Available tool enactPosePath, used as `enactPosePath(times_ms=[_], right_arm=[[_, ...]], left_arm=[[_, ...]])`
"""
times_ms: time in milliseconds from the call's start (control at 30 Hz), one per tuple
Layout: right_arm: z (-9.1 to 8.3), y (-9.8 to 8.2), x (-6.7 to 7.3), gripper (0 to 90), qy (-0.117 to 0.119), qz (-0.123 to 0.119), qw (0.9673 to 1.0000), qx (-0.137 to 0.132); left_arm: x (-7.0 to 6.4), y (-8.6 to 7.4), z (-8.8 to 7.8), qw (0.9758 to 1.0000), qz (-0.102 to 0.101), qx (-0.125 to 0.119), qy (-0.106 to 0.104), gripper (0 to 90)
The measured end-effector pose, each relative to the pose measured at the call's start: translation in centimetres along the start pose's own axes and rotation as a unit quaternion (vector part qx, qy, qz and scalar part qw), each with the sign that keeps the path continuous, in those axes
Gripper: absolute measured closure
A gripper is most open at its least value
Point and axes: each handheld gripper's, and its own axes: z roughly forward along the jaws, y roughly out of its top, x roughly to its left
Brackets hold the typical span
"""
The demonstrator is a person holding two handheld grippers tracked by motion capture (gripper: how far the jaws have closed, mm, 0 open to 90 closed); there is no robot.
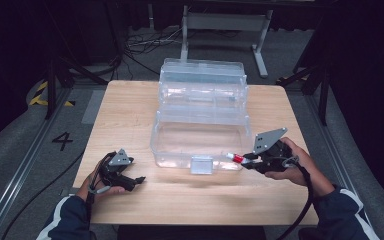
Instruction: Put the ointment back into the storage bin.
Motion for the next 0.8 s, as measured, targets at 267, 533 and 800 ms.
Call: enactPosePath(times_ms=[267,533,800], right_arm=[[-1.8,1.5,-1.3,71.1,-0.024,0.003,0.9997,-0.001],[-1.4,2.8,-2.7,71.1,-0.03,0.003,0.9995,0.011],[-0.7,4.0,-3.7,71.1,-0.029,-0.013,0.9992,0.026]], left_arm=[[0.0,0.0,0.0,1.0,0.0,0.0,0.0,14.3],[0.0,0.0,0.0,1.0,0.0,0.0,0.0,14.3],[0.0,0.0,0.0,1.0,0.0,0.0,0.0,14.3]])
